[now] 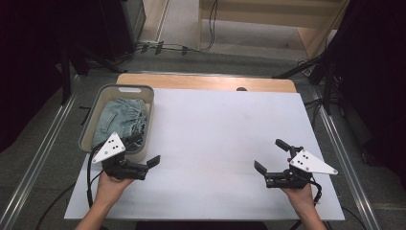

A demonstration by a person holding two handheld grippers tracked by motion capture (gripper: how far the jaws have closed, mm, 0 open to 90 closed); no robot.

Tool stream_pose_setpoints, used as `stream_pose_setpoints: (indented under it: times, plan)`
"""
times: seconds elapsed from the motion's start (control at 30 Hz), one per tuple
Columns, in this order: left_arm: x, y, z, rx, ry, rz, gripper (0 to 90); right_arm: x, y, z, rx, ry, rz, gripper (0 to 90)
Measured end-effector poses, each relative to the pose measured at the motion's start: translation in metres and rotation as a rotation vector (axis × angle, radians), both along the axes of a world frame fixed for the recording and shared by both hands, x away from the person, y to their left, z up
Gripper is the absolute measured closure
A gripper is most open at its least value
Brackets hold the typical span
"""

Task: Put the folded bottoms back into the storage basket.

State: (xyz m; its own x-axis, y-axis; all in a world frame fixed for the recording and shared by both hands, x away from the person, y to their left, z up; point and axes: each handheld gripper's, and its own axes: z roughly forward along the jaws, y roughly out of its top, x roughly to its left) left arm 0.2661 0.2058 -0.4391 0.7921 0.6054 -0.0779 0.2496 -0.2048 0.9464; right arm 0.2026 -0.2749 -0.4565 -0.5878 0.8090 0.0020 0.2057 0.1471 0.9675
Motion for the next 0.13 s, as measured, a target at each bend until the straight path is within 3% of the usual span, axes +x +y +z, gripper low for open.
stream_pose_setpoints:
  times: [0.13]
  plan:
    - [-0.0008,-0.0011,0.0005,0.006,-0.009,-0.011,0.0,-0.0001,0.001,-0.0003,-0.007,-0.004,0.007,0.0]
